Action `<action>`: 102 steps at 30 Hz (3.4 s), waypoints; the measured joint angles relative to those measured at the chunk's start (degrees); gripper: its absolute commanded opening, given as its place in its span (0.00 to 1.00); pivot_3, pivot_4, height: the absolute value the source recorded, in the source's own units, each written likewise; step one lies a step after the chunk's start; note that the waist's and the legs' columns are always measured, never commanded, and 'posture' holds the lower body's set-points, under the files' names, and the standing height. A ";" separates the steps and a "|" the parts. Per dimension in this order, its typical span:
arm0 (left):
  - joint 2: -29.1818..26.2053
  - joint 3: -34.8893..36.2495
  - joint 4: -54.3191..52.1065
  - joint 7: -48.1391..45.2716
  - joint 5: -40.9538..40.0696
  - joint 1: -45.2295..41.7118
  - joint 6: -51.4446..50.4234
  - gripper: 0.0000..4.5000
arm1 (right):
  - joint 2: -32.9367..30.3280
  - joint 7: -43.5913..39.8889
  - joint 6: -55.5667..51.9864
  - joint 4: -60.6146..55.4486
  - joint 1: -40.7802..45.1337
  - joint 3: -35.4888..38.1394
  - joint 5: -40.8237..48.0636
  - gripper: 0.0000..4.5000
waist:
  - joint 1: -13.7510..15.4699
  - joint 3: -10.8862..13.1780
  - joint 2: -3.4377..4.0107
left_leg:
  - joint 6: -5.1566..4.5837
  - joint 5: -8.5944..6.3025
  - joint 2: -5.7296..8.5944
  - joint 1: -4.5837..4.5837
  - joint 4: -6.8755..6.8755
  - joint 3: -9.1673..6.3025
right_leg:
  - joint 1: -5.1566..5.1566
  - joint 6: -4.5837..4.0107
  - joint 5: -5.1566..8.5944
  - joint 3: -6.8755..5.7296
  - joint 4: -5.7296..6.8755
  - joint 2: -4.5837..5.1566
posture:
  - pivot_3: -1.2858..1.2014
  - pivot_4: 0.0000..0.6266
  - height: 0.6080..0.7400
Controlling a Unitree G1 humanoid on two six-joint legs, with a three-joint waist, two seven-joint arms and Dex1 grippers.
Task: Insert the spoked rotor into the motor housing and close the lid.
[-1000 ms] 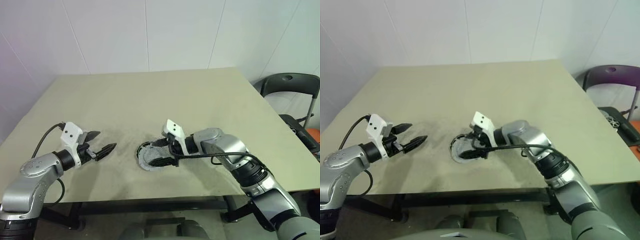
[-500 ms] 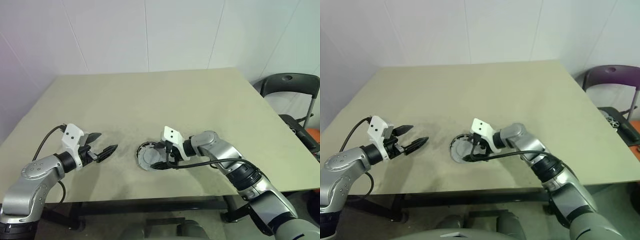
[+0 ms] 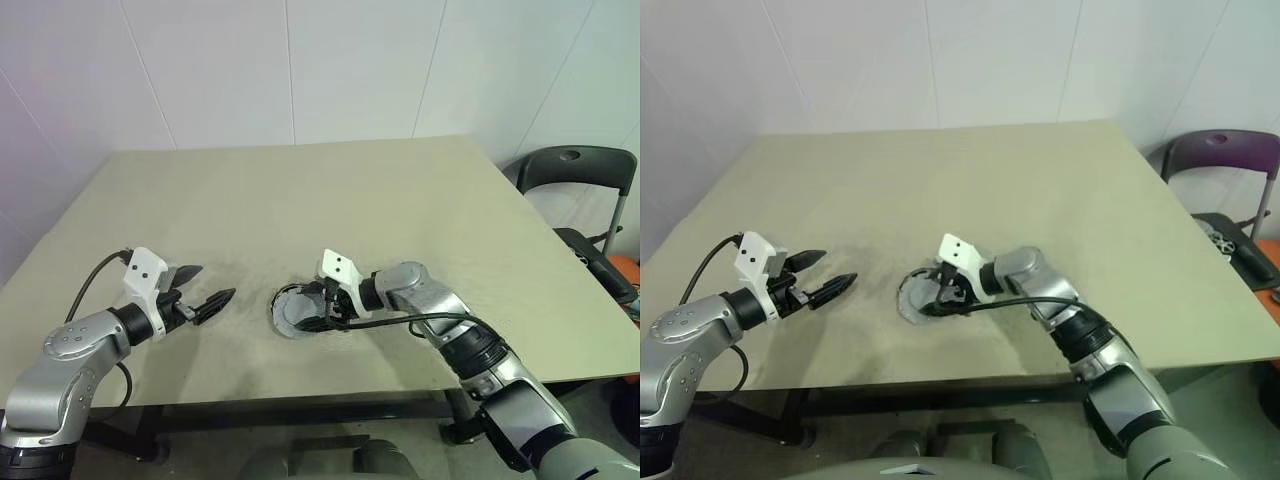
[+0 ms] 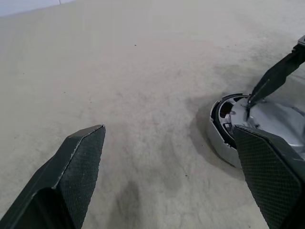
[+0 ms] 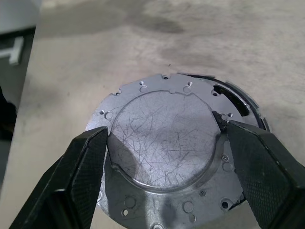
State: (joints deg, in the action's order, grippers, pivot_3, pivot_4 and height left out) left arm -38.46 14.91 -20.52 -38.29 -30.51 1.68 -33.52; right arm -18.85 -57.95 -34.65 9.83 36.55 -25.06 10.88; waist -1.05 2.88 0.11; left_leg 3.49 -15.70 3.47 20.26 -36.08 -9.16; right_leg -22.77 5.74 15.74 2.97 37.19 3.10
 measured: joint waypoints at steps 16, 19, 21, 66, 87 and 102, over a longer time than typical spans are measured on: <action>0.26 0.00 0.00 0.01 0.03 0.00 0.14 1.00 | 2.33 3.50 -1.38 1.62 0.67 2.93 -0.67 0.80 | 0.05 0.01 0.01 | 0.00 0.00 0.01 0.05 0.01 0.01 | -0.06 -0.01 -0.01 0.00 -0.01 0.00 | 0.52 0.00 1.00; 0.25 -0.01 0.00 0.01 0.14 0.00 0.37 1.00 | 2.71 4.19 -0.68 2.06 0.87 2.34 -1.89 0.80 | 0.06 0.00 0.01 | 0.01 0.00 0.01 0.05 0.00 0.02 | -0.05 -0.01 -0.01 0.00 0.00 -0.01 | 0.52 0.00 1.00; 0.25 -0.02 0.00 0.00 0.26 -0.01 0.57 1.00 | 2.91 4.42 -0.27 2.29 1.02 1.61 -2.84 0.80 | 0.05 0.00 0.01 | 0.01 0.01 0.01 0.05 -0.01 0.01 | -0.05 -0.01 -0.01 0.00 0.00 0.00 | 0.52 0.00 1.00; 2.16 -0.68 1.13 -0.08 -0.14 -0.34 -1.64 0.92 | 4.33 1.08 1.20 8.59 5.67 -0.47 -7.41 0.80 | 0.10 -0.03 0.02 | 0.02 0.01 -0.04 -0.29 -0.04 0.01 | 0.27 -0.14 -0.08 0.01 0.00 -0.18 | 0.52 0.00 1.00; 8.35 -14.62 11.78 0.40 6.77 -10.34 -0.71 0.00 | 4.39 1.07 1.23 8.89 5.93 -0.61 -7.53 0.80 | 0.15 -0.06 -0.02 | 0.03 0.02 -0.03 -0.35 -0.05 -0.02 | 0.32 -0.13 -0.09 0.01 0.01 -0.21 | 0.52 0.00 1.00; 10.26 -19.76 17.35 -1.51 11.30 -15.57 1.02 0.00 | 4.19 1.22 -0.01 7.46 5.51 -0.66 -7.77 0.80 | 0.23 -0.10 -0.02 | 0.03 0.02 -0.02 -0.34 -0.02 -0.04 | 0.32 -0.12 -0.09 0.01 -0.01 -0.19 | 0.52 0.00 1.00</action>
State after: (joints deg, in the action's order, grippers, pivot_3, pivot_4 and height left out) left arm -28.19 -4.85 -3.17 -39.81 -19.22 -13.89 -32.50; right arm -14.66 -56.74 -34.66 17.30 42.06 -25.72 3.10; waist -0.83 2.79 0.09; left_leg 3.52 -15.69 3.45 19.91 -36.10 -9.20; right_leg -22.44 5.62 15.65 2.98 37.18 2.91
